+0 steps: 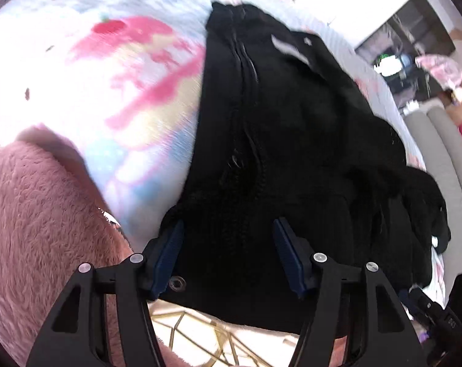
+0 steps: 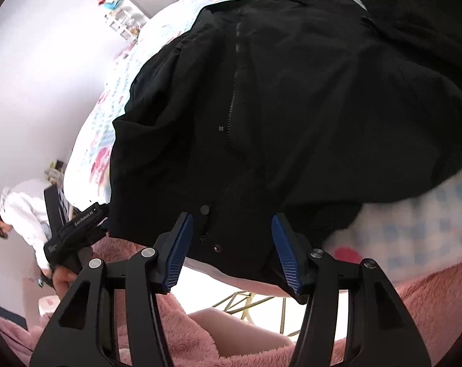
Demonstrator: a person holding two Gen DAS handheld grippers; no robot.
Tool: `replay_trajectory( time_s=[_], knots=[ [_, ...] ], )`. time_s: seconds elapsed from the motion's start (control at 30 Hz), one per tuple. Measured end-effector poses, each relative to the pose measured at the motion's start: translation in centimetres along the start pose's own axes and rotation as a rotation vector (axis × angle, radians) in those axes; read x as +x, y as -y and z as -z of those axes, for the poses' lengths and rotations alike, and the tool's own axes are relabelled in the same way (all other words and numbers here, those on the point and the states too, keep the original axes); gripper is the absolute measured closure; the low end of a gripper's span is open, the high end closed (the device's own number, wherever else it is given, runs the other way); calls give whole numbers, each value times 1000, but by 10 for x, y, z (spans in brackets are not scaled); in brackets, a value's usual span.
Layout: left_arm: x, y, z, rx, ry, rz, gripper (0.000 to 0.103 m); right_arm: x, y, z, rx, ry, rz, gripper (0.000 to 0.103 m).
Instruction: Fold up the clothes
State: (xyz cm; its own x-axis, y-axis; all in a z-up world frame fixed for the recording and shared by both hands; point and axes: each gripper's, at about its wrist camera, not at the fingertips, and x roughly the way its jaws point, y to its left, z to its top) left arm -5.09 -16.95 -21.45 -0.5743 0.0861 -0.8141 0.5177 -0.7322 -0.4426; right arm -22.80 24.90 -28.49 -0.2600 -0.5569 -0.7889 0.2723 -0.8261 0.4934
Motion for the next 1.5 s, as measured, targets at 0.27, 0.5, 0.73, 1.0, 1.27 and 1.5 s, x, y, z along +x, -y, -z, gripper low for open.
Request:
replay_trajectory(
  time_s=[0.27,0.5,0.73,1.0,1.27,1.5],
  knots=[
    [10,9,10,26,-35,110,82,3,26,13,110,11,1,47],
    [-54,30,-2,151,103,78,95,1,26,16,110,21,6,49],
    [-112,36,-30,177,215,57,95,16,26,15,101,25,-8,48],
    [-84,32,-50,195,118,42,80,0,36,16,92,44,-42,48],
    [-15,-2,-32,-4,-56,-70,37,-23,47,15,132,111,-23,42],
    [15,-11,-34,16,-43,-119,29,-19,40,14,114,76,-2,42]
  ],
)
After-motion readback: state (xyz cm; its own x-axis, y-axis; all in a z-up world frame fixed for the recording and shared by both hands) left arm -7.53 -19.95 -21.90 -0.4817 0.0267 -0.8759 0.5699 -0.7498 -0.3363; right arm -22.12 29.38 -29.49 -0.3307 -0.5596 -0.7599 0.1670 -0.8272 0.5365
